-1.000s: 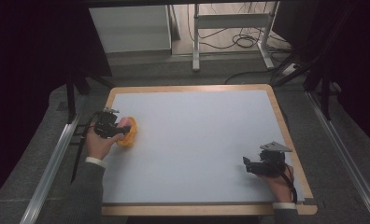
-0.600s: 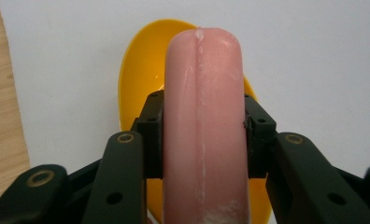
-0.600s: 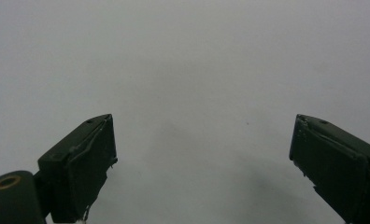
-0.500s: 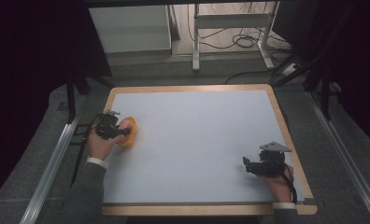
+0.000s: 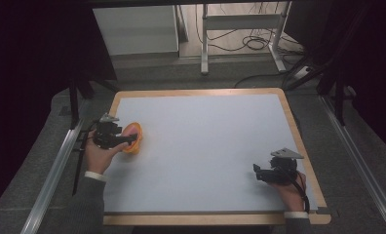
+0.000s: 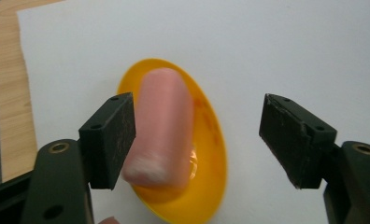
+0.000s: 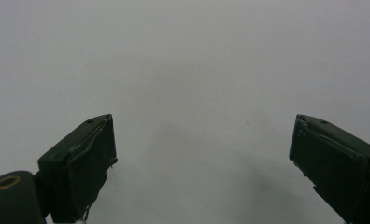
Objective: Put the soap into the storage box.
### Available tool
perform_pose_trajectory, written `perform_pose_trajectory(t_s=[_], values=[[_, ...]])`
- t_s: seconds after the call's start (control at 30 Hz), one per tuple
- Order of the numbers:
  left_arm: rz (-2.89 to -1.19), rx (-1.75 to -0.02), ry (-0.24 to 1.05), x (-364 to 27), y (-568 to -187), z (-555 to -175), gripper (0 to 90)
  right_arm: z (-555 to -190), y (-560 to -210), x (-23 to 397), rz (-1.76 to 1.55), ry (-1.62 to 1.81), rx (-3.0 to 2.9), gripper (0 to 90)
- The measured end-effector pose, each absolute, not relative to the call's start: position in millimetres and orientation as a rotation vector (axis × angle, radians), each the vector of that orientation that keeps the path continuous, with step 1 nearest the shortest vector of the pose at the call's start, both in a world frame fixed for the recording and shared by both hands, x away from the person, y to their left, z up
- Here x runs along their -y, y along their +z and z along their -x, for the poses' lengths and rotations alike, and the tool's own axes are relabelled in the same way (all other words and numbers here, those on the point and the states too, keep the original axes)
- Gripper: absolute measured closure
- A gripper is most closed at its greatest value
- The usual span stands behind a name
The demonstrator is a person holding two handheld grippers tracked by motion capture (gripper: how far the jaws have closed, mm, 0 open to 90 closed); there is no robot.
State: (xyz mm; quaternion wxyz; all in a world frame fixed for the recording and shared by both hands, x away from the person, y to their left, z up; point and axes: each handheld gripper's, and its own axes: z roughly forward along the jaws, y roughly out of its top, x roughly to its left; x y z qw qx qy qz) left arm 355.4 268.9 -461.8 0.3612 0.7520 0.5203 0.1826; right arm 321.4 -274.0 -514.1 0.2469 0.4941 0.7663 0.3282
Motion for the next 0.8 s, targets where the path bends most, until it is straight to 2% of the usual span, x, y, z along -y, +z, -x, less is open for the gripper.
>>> perform_pose_trajectory(t_s=[0.43, 0.8], values=[[-1.947, -1.185, 0.392, -245.2, -477.2, -317.9, 27.0, -320.4, -512.1, 272.5, -1.336, 0.901, -2.082, 6.9], [-1.946, -1.152, 0.282, -228.7, -510.6, -300.5, 27.7, -319.8, -511.5, 270.4, -1.323, 0.907, -2.086, 6.9]])
